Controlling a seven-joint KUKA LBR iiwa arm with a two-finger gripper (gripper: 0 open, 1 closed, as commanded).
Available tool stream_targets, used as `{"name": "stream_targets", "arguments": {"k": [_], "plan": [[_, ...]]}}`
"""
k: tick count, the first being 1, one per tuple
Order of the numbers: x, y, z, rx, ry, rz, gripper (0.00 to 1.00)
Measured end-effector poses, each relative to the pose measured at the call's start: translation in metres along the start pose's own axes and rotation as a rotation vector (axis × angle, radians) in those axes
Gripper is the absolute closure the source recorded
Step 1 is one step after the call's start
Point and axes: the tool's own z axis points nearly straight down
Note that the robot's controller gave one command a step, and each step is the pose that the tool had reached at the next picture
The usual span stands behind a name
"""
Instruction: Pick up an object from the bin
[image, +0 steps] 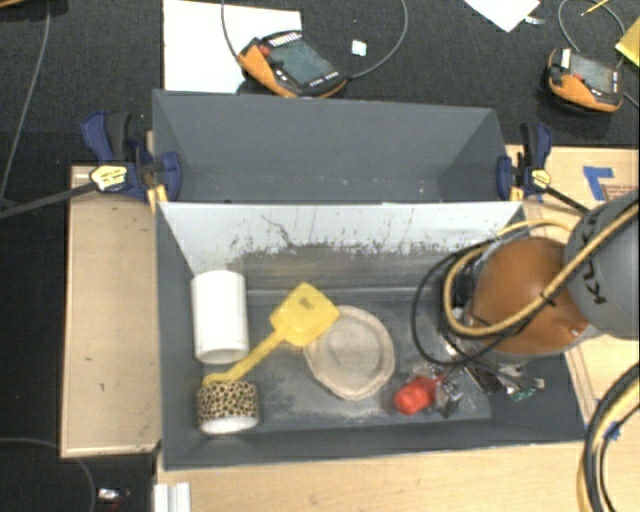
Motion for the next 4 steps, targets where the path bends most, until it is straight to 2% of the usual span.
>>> {"name": "stream_targets", "arguments": {"k": [1, 4], "plan": [[0.000, 0.000, 0.000, 0.000, 0.000, -0.001, 1.00], [0.000, 0.001, -0.095, -0.004, 0.003, 0.005, 1.00]]}}
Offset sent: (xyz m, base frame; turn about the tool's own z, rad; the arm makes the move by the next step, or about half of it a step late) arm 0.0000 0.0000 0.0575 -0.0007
